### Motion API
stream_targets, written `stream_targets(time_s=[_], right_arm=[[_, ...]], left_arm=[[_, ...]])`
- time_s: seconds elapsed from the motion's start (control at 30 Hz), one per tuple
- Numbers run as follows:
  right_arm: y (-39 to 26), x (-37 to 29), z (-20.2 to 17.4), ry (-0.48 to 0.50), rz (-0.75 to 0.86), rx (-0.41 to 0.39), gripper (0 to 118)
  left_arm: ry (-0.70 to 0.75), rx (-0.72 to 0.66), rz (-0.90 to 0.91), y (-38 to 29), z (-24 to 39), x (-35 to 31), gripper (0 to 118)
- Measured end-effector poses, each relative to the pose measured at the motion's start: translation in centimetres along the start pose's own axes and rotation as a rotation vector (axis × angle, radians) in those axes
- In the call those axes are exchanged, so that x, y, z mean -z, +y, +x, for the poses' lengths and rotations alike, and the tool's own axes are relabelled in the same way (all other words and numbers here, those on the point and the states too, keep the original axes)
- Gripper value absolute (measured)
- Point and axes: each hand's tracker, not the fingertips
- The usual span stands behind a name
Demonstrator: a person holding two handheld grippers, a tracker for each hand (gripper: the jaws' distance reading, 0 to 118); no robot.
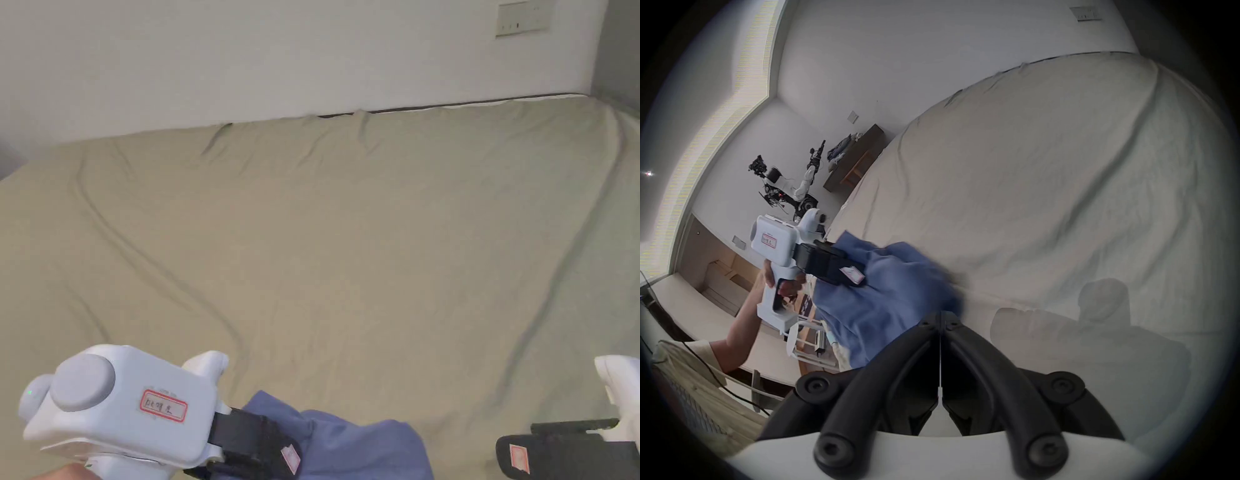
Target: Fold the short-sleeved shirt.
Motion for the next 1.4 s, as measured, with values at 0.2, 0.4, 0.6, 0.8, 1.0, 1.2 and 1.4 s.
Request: stream_targets(time_s=[0.2, 0.4, 0.6, 0.8, 1.0, 1.2, 1.4], right_arm=[[0.1, 1.6, -2.0, -0.064, 0.017, 0.000, 3], [0.5, 2.7, -3.7, -0.095, 0.020, -0.002, 3], [1.2, 3.9, -4.8, -0.096, 0.016, -0.005, 3], [1.8, 2.8, -5.9, -0.100, 0.045, -0.051, 3], [2.5, -0.2, -8.7, -0.174, 0.207, -0.128, 3], [2.7, -6.8, -14.9, -0.251, 0.501, -0.194, 3], [2.0, -14.1, -22.0, -0.352, 0.785, -0.341, 3]], left_arm=[[0.218, -0.090, 0.062, -1.7, -9.8, -10.2, 48], [0.448, -0.301, 0.121, -4.5, -19.1, -17.6, 48], [0.433, -0.389, 0.111, -6.4, -22.8, -16.1, 84], [0.503, -0.438, 0.174, -7.5, -21.8, -21.0, 107], [0.556, -0.215, 0.506, -6.1, -5.9, -27.1, 107], [0.337, 0.154, 0.895, -6.5, 10.1, -29.3, 107], [0.189, 0.322, 1.150, -9.1, 20.1, -29.2, 107]])
